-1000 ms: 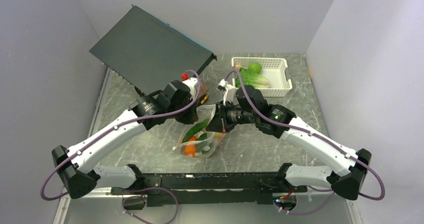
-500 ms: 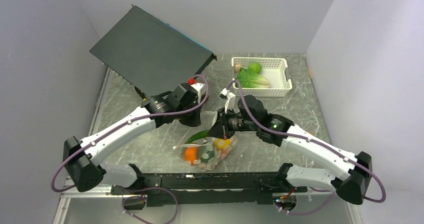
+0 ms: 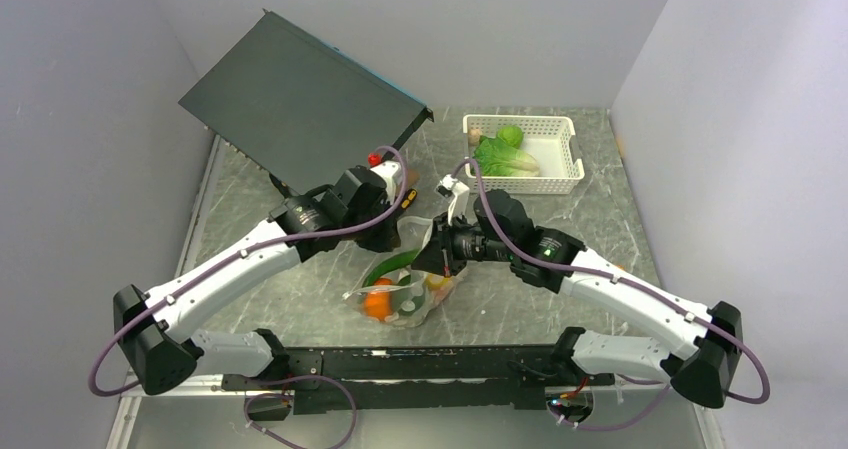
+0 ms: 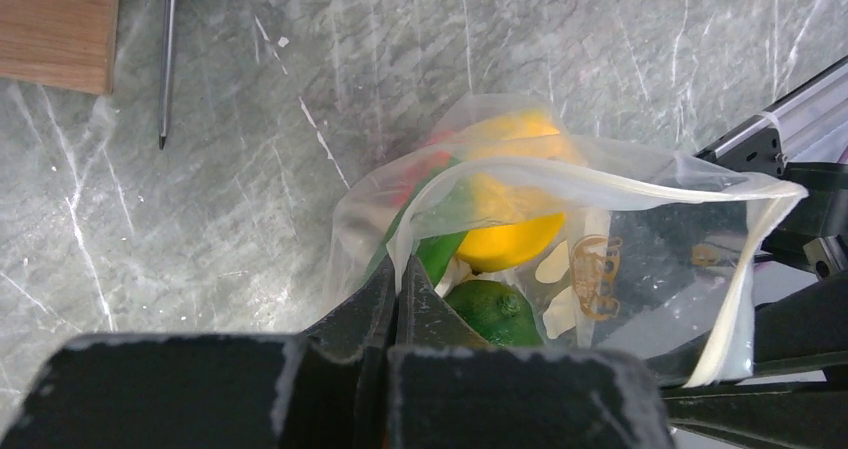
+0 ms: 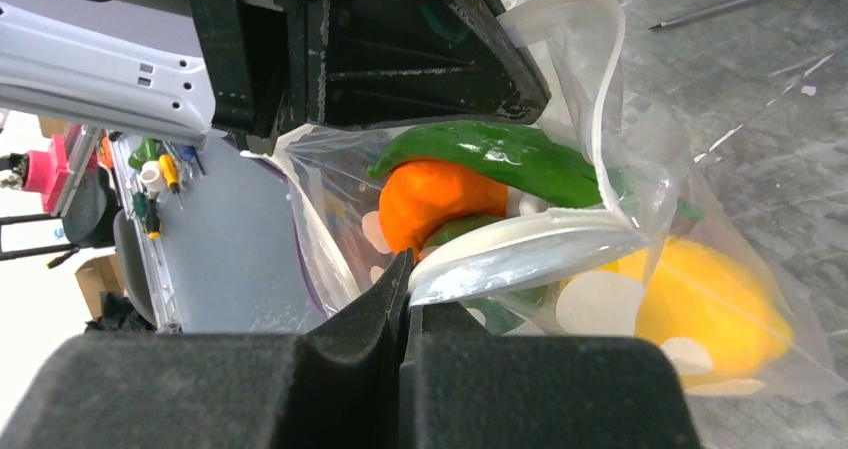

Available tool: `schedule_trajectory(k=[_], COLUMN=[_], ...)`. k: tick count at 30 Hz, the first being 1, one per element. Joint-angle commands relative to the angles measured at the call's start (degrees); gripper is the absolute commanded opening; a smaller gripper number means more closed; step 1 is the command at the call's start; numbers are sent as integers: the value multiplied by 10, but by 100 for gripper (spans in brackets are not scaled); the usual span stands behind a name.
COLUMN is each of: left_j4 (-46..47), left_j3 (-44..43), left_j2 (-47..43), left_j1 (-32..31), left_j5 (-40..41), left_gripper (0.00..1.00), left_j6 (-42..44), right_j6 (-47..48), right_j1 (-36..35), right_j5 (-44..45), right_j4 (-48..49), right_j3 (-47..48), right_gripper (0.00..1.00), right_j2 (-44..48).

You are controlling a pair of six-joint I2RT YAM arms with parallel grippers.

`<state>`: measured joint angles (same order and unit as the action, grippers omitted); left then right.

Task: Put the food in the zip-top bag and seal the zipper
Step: Adjust the zipper food storage bag at the center of the board.

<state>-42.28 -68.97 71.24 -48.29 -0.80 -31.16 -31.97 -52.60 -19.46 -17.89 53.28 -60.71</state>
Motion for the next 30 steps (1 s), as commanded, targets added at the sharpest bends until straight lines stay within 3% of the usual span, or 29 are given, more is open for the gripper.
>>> schedule_trajectory(k=[1, 7, 17, 22, 25, 30], left_j4=[1, 35, 22, 29, 24, 9], left_j3=[-21, -6, 31, 21, 16, 13], left_j2=[-8, -42, -4, -37, -49, -63], left_j1=[1, 1, 11, 12, 12, 11], left_j5=[-5, -21, -9, -11, -11, 1], left_gripper=[0, 0, 0, 0, 0, 0], left_j6=[-10, -18, -10, -10, -9, -3], right_j6=[10, 12, -19, 18, 48, 78], right_j1=[-4, -8, -9, -9, -7, 11], right_j5=[-8, -23, -15, 35, 118, 244], right_j4=[32, 27, 59, -16, -88, -174], right_j3=[39, 73, 11, 68, 122, 213], right_gripper=[0, 4, 15, 37, 55, 73], right_j2=[-6, 13, -29, -6, 11, 11])
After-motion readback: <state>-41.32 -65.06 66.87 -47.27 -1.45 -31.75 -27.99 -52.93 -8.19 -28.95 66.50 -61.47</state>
